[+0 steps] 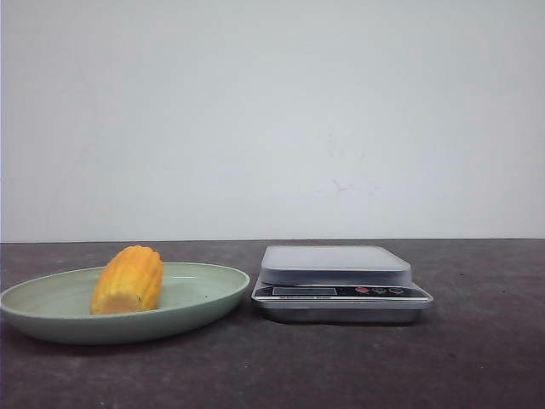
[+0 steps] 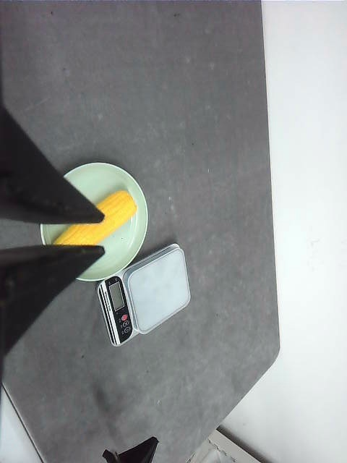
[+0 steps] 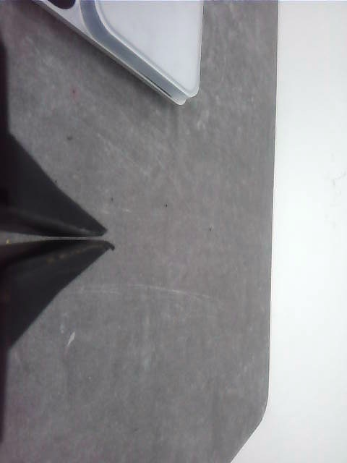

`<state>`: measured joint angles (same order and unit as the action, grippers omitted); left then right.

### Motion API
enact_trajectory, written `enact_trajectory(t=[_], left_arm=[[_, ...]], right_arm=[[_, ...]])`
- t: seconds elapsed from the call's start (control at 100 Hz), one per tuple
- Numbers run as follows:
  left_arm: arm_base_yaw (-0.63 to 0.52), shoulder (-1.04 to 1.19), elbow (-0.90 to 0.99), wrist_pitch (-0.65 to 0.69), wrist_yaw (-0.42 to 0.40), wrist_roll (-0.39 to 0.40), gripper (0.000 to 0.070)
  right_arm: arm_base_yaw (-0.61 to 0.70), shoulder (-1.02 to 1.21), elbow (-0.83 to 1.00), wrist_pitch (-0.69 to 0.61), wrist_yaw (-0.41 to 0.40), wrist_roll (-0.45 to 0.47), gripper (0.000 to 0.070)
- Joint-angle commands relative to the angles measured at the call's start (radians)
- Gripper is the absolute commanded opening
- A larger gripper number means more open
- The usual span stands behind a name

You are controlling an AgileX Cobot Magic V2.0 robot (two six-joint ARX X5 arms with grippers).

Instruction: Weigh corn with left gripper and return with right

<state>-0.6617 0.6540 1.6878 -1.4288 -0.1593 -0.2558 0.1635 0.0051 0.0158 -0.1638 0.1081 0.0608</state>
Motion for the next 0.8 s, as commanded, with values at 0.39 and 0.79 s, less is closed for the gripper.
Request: enact_trajectory(t=[0.39, 0.79], left_arm=[[0.073, 0.005, 0.010, -0.025, 0.025, -0.007, 0.0016], [0.325, -0.142, -0.832, 1.119, 0.366, 0.104, 0.0016]], right_arm=[[0.002, -0.002, -0.002, 0.006, 0.000, 0.007, 0.0000], [0.002, -0.002, -0.002, 0.006, 0.001, 0.007, 0.0000]])
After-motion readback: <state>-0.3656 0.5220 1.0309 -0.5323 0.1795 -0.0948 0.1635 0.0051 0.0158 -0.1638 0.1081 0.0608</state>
